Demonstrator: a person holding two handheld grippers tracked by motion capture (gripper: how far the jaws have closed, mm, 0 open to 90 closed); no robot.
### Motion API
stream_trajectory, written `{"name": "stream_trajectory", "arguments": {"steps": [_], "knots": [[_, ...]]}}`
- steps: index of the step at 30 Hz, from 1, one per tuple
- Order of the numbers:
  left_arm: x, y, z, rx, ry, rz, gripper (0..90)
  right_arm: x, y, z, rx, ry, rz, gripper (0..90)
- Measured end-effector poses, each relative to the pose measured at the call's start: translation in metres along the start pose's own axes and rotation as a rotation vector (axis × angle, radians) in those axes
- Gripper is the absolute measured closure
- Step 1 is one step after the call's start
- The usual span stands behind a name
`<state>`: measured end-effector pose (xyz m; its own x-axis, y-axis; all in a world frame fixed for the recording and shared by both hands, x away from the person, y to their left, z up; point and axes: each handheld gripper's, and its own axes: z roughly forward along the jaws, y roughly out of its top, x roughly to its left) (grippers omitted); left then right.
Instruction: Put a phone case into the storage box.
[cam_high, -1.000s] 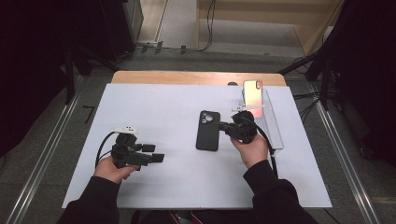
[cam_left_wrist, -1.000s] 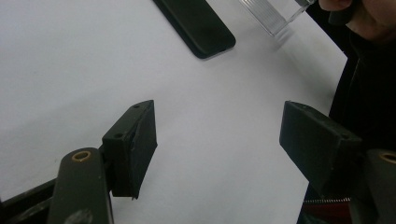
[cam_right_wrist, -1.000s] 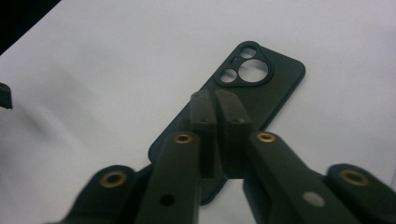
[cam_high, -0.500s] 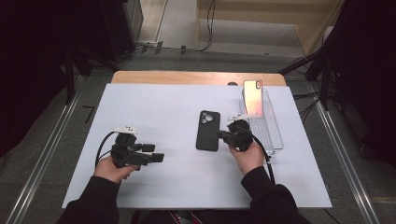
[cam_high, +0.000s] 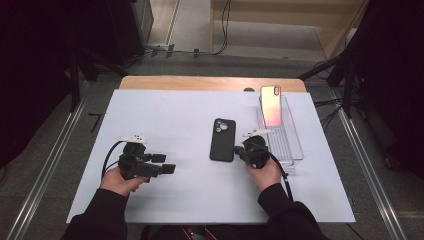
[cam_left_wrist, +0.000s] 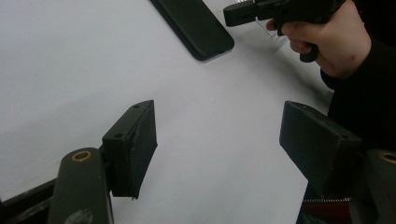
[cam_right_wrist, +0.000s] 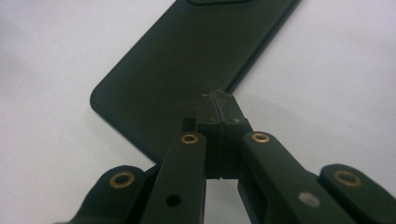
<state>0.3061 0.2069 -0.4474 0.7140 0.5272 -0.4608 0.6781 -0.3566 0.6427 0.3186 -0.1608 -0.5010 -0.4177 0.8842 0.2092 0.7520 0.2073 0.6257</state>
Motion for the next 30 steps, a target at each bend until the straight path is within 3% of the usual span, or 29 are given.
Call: {"name": "stream_trajectory", "arguments": {"steps": [3, 9, 19, 30], "knots": [[0.000, 0.000, 0.000, 0.002, 0.002, 0.001, 27.9, 0.000, -0.003, 0.004, 0.017, -0.015, -0.016, 87.5], [0.000, 0.000, 0.000, 0.003, 0.003, 0.000, 27.9, 0.001, -0.004, 0.007, 0.022, 0.015, -0.017, 87.5], [0.001, -0.001, -0.001, 0.004, 0.004, 0.000, 27.9, 0.027, -0.001, 0.017, 0.027, 0.066, -0.081, 87.4], [0.002, -0.002, -0.003, -0.002, 0.013, -0.009, 27.9, 0.040, 0.007, 0.026, 0.039, 0.090, -0.126, 87.4]]}}
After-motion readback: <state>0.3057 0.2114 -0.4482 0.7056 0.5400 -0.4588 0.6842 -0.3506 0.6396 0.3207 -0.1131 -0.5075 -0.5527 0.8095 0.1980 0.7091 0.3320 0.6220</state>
